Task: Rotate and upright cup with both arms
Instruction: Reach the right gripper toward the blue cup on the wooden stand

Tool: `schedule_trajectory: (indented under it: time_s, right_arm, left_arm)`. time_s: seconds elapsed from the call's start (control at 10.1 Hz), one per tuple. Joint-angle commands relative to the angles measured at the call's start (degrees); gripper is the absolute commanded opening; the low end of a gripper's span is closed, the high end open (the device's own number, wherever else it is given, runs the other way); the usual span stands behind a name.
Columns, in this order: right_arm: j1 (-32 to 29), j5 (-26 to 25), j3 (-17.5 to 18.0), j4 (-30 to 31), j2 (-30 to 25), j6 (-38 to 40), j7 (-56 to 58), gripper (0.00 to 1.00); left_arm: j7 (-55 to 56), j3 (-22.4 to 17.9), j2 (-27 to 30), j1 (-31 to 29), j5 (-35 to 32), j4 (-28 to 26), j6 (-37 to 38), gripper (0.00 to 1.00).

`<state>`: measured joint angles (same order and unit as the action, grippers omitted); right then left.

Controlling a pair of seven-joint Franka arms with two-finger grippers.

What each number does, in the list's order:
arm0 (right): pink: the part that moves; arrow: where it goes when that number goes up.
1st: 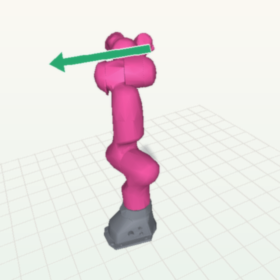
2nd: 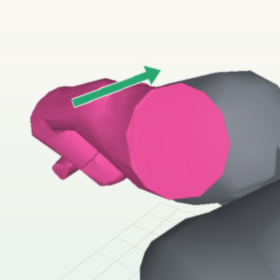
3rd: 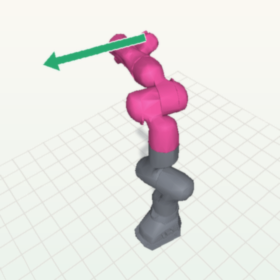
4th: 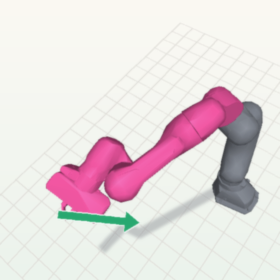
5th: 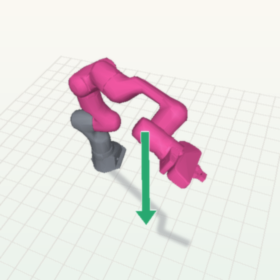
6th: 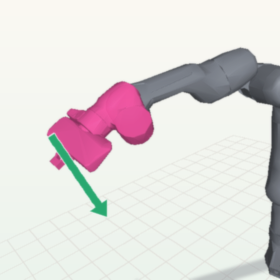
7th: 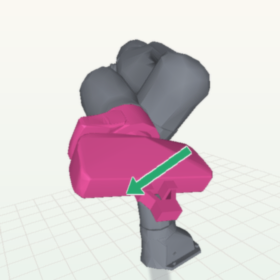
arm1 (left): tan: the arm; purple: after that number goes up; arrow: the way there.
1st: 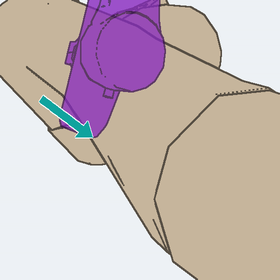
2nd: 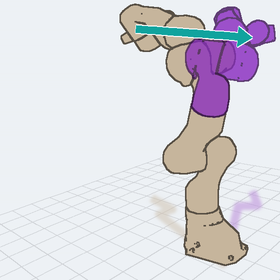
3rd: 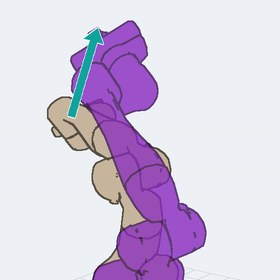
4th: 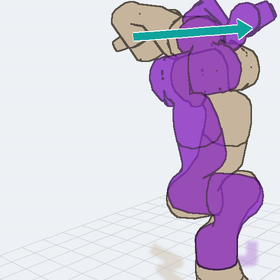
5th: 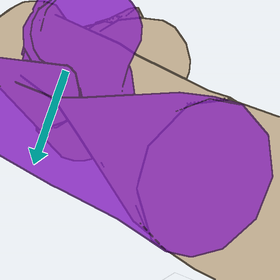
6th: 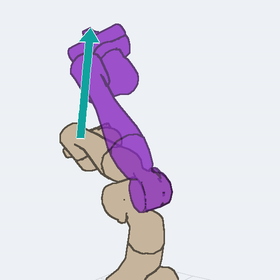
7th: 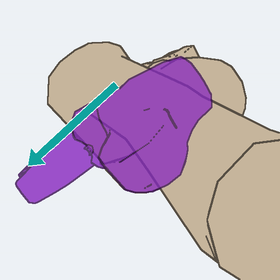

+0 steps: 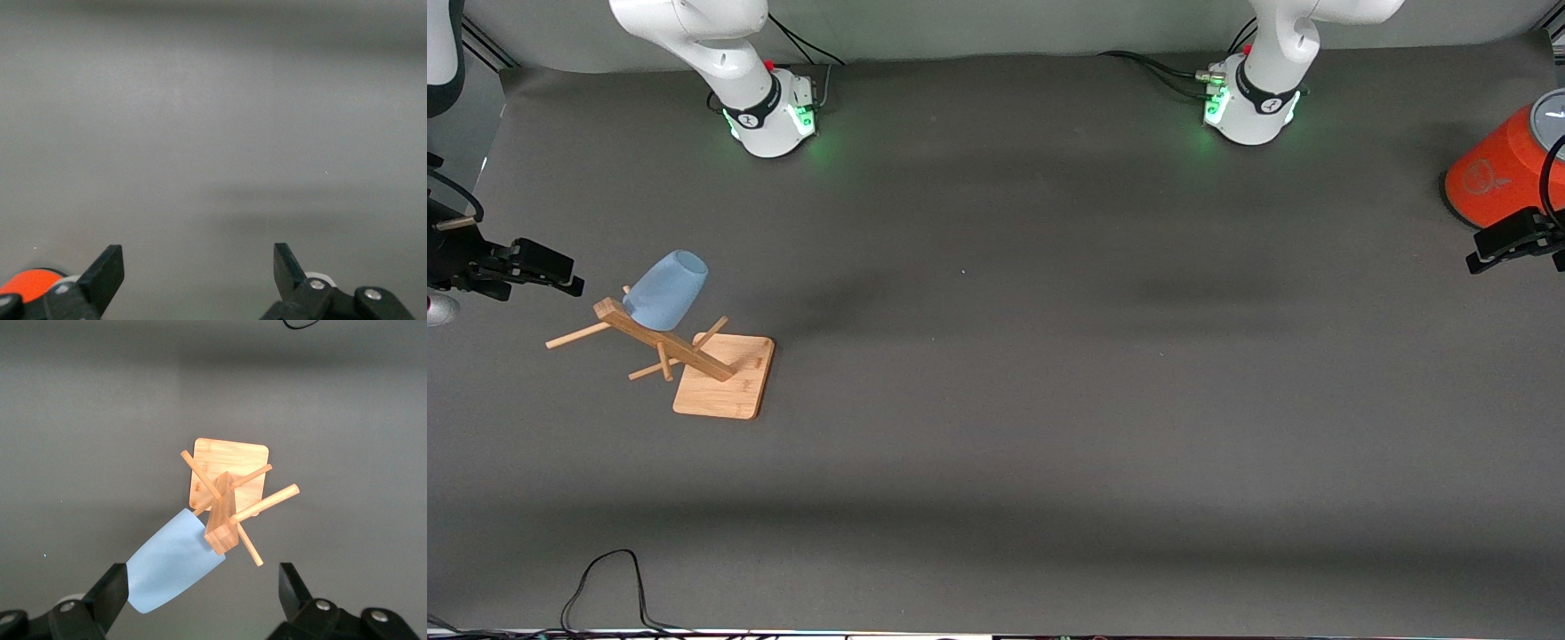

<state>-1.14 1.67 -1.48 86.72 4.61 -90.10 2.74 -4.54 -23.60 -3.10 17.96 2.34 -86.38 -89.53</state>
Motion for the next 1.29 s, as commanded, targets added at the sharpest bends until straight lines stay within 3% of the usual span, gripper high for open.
schedule_trajectory:
  time_s: [0.0,0.8,1.19]
  right_arm:
    - [-0.62,-2.45,0.95,1.25,-1.44,-0.6,-0.55,1.0]
    - [-0.36,-2.47,1.04,1.52,-1.44,2.9,-1.68,1.0]
    - [3.76,-2.2,1.13,12.48,-9.6,0.2,-10.88,1.0]
  left_arm:
    - [-0.11,0.05,0.2,-0.29,0.21,0.51,0.85,1.0]
    - [-0.38,0.05,-0.06,0.23,0.04,1.74,-0.83,1.0]
    - [-0.38,0.13,0.03,0.23,0.3,1.74,-0.74,1.0]
